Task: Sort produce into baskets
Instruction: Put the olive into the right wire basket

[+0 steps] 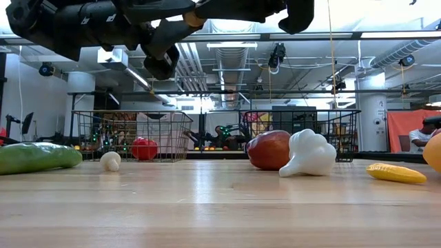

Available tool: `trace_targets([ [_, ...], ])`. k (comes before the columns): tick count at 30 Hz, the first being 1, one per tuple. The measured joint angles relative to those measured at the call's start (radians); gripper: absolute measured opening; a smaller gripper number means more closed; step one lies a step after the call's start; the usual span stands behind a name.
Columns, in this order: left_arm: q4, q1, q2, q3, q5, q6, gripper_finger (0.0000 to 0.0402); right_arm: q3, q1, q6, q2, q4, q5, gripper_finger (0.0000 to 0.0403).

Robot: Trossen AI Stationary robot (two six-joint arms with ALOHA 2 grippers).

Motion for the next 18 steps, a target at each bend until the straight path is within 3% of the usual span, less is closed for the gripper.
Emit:
trace_targets([
  [9,-0.084,0.0,0.0,-0.002,0.0,0.018,0.0185,0.0,0.0,0.013,-0.019,-0.009,0.012,0.0045],
  [14,-0.258,0.01,-0.018,-0.003,0.0,0.022,0.0212,0.014,-0.014,0.071,-0.069,-0.019,0.181,0.0045],
  [18,-0.359,0.017,-0.028,0.007,-0.032,0.01,0.0214,0.067,-0.057,0.133,-0.108,-0.059,0.235,0.0045],
])
